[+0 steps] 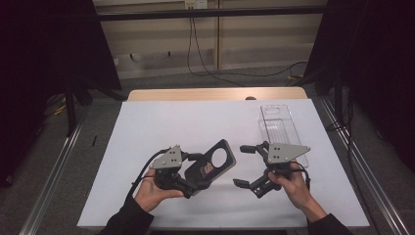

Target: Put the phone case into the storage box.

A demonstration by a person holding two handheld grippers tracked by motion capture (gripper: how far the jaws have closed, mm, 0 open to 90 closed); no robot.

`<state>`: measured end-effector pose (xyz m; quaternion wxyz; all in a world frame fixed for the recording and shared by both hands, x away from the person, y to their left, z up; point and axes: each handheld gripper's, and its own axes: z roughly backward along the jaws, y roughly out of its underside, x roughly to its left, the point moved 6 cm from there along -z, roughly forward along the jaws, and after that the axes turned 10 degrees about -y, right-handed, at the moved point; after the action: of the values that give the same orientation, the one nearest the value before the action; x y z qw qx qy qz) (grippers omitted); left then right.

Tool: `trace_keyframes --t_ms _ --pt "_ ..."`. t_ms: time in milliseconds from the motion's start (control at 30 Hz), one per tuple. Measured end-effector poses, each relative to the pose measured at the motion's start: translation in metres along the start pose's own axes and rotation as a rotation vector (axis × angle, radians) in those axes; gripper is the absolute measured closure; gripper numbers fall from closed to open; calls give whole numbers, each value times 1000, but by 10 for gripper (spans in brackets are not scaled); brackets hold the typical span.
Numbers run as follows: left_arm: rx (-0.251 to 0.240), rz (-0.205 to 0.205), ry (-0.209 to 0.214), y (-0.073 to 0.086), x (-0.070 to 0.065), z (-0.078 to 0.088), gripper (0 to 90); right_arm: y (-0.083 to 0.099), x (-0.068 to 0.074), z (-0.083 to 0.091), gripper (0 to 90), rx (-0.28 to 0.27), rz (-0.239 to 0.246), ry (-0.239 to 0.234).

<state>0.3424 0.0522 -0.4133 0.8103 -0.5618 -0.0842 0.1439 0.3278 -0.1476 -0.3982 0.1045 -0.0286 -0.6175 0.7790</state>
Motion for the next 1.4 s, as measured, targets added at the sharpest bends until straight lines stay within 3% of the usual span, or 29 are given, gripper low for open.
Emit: trace_keyframes --t_ms 233,567,833,1167,1267,1400 --pt "9 -12 25 1 -4 -2 124 2 -1 -4 0 42 -18 -57" --pt "23 -12 43 3 -5 -2 124 1 -1 -8 0 87 0 -116" --pt "42 -19 78 6 -8 -5 124 0 -2 -11 0 96 4 -147" --pt "46 -19 102 8 -11 -7 124 -2 -6 -10 12 87 -7 -148" --pt "50 -26 106 9 -12 -8 124 -2 -4 -12 8 87 3 -184" --pt "52 -28 115 9 -12 -8 124 -3 -2 -13 9 81 10 -184"
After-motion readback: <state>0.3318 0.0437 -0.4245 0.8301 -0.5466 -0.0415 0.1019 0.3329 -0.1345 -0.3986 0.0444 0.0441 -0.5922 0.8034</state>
